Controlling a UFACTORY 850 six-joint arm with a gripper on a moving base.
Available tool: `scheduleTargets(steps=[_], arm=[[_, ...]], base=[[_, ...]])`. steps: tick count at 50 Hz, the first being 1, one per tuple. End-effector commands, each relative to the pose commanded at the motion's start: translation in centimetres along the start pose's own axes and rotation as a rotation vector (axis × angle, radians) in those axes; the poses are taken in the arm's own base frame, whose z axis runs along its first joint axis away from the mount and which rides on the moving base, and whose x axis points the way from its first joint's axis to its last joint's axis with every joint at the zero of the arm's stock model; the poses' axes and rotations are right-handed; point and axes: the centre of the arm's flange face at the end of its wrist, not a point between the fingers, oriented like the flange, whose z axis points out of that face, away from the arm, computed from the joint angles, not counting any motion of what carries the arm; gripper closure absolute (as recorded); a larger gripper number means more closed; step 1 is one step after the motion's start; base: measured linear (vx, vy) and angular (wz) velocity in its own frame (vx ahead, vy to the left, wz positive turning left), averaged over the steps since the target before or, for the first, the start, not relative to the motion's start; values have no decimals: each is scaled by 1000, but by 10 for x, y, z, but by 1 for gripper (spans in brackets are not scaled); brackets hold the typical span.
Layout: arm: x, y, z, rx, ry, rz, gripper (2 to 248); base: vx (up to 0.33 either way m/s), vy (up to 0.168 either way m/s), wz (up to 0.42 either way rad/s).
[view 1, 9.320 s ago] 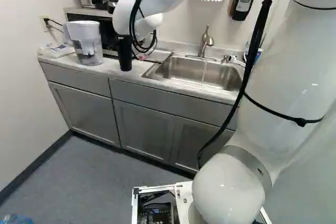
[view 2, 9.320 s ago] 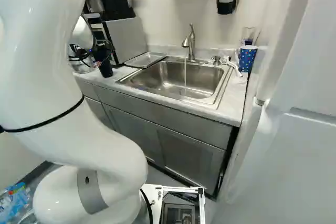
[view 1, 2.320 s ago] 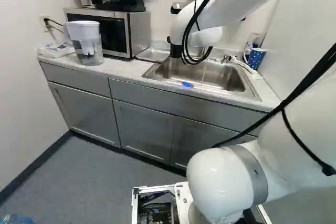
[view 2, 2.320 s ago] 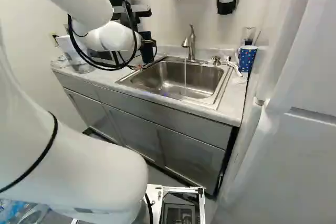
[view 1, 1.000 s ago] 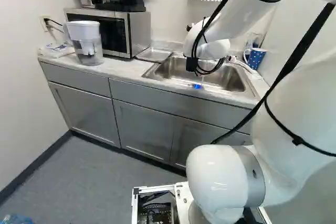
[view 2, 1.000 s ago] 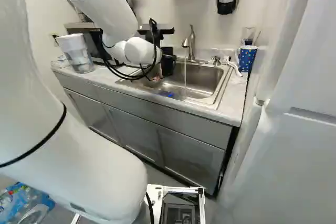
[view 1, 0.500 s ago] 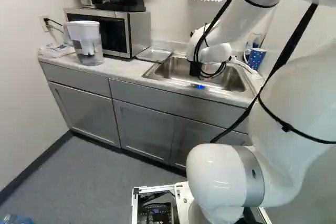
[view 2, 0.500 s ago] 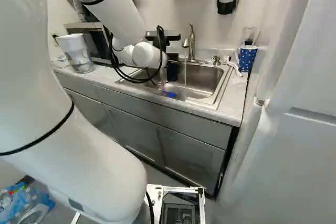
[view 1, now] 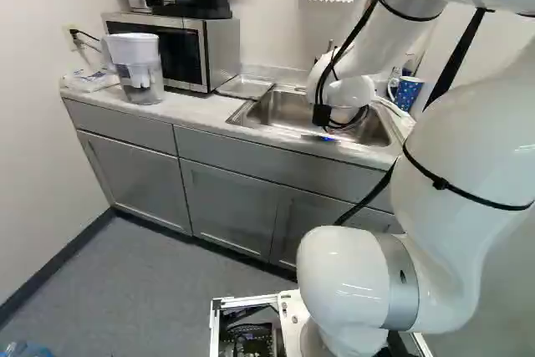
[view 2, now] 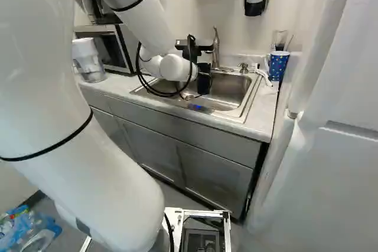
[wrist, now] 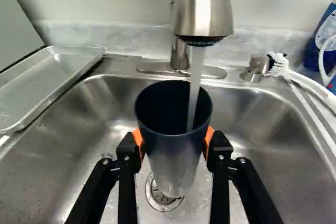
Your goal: Rinse the cup and place it in the tray
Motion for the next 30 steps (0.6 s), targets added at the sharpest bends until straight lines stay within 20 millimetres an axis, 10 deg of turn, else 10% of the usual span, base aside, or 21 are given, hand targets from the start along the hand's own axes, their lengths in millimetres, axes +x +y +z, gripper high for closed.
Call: scheduleTargets(steps=[30], arm=[[-4,4,8,-8,38,3,125]], base=[[0,0,0]])
